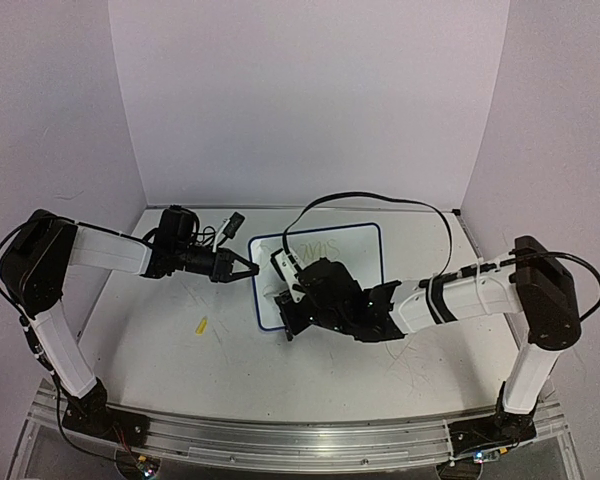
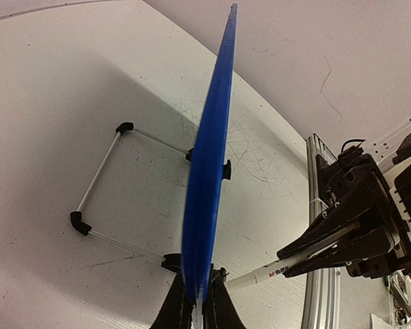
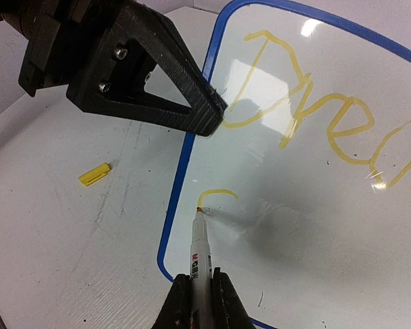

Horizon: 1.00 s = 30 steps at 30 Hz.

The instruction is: Write a sentence on the whiteboard

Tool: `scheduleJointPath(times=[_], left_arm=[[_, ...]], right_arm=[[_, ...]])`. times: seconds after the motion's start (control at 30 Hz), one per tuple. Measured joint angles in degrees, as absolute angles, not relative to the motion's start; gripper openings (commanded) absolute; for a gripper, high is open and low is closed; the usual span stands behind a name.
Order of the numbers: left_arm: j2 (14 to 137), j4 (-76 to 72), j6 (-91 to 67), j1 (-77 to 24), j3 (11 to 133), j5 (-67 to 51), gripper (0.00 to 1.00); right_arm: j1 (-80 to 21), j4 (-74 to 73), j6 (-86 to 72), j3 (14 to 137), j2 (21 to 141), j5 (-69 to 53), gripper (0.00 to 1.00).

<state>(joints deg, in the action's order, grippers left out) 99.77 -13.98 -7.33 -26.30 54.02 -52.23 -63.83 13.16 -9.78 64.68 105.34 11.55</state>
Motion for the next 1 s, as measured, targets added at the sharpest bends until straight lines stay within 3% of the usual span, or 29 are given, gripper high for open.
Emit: scheduleJointPath(times=[0.43, 1.0], left_arm=[[99.77, -13.93, -7.29, -26.3, 54.04, -52.27, 0.0], [99.77, -13.91, -7.27, -26.3, 54.06, -52.29, 0.0]], right_arm=[[-63.64, 14.16, -10.37, 59.06, 97.16, 13.83, 0.0], [-62.47, 15.73, -10.5, 59.76, 99.44, 14.08, 0.0]])
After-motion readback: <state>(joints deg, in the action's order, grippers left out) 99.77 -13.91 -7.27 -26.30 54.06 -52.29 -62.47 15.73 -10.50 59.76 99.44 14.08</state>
